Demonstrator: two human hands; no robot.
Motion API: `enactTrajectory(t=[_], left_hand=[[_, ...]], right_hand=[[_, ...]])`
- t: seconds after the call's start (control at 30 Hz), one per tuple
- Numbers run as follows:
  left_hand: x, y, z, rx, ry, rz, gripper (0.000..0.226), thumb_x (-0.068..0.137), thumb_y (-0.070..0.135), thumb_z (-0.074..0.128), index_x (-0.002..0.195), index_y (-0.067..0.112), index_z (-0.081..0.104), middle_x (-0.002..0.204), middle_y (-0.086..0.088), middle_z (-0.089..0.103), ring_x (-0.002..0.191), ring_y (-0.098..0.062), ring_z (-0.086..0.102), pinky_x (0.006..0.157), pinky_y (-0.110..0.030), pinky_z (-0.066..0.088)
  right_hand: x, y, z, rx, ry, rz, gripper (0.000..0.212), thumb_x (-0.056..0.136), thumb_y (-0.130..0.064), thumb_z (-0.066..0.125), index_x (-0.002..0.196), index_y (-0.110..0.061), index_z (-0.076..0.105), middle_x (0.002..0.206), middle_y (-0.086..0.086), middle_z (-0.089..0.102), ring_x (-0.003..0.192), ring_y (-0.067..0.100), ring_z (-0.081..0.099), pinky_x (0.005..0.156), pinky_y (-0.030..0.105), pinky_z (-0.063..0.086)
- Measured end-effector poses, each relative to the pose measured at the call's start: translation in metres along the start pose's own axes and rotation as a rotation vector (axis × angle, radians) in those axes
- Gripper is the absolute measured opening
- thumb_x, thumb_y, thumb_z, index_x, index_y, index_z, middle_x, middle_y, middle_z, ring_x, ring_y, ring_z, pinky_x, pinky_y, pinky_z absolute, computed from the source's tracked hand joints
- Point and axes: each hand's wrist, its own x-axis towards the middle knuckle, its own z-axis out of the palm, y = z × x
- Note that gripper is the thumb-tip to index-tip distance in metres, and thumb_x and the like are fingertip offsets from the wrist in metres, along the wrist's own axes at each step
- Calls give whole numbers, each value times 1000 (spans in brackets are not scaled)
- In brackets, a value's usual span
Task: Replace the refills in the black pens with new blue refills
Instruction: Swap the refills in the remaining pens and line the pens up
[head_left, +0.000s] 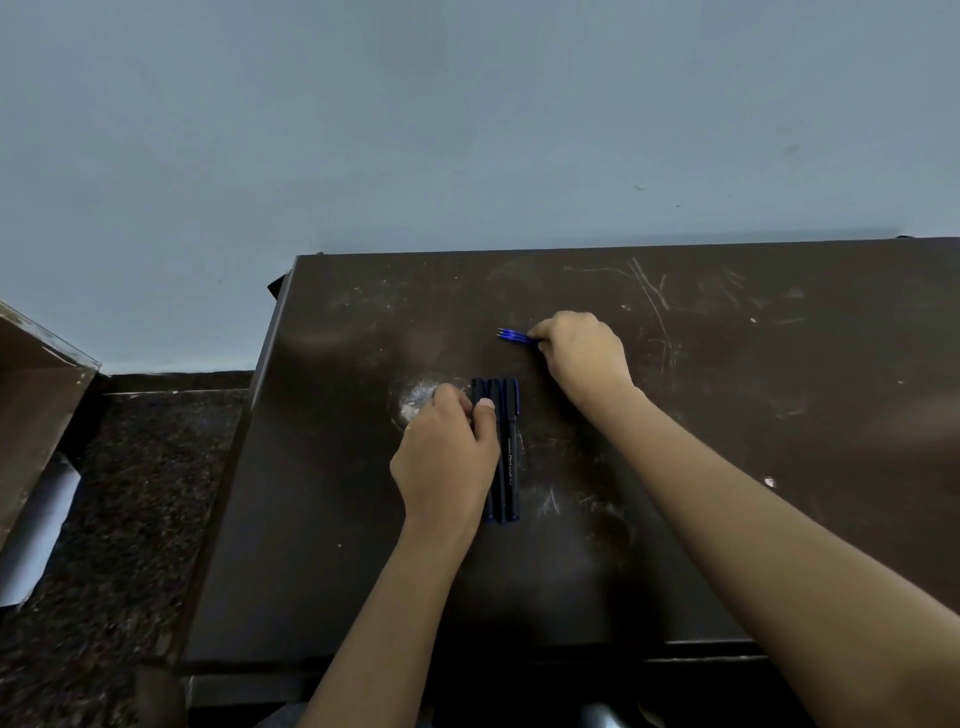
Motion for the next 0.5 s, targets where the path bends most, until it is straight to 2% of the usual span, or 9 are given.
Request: enactTrajectory(t=[0.23, 0.4, 0.5], left_hand=[[0, 1, -1, 7, 3, 12, 25, 95, 42, 47, 90, 19, 55, 81, 5, 63, 65, -10, 55, 45, -19, 25], [-2, 1, -1, -3, 22, 14, 23, 94, 39, 48, 85, 19, 54, 76, 4, 62, 58, -8, 48, 45, -20, 23], [-2, 0, 0, -1, 19, 31, 24, 95, 38, 49, 84, 18, 54, 74, 4, 62, 57, -8, 50, 44, -20, 26]], right_hand=[[-55, 23, -2, 163, 132, 254, 30, 94, -12, 48, 117, -16, 66, 112, 12, 63, 101, 34, 58, 80, 43, 51], [-94, 33, -1, 216, 242, 431, 24, 91, -10, 52, 105, -10, 71, 101, 14, 63, 89, 36, 59, 70, 41, 52], [-113, 39, 2, 221, 305, 519, 24, 92, -11, 53, 108, -10, 70, 101, 14, 63, 91, 37, 58, 68, 37, 46]])
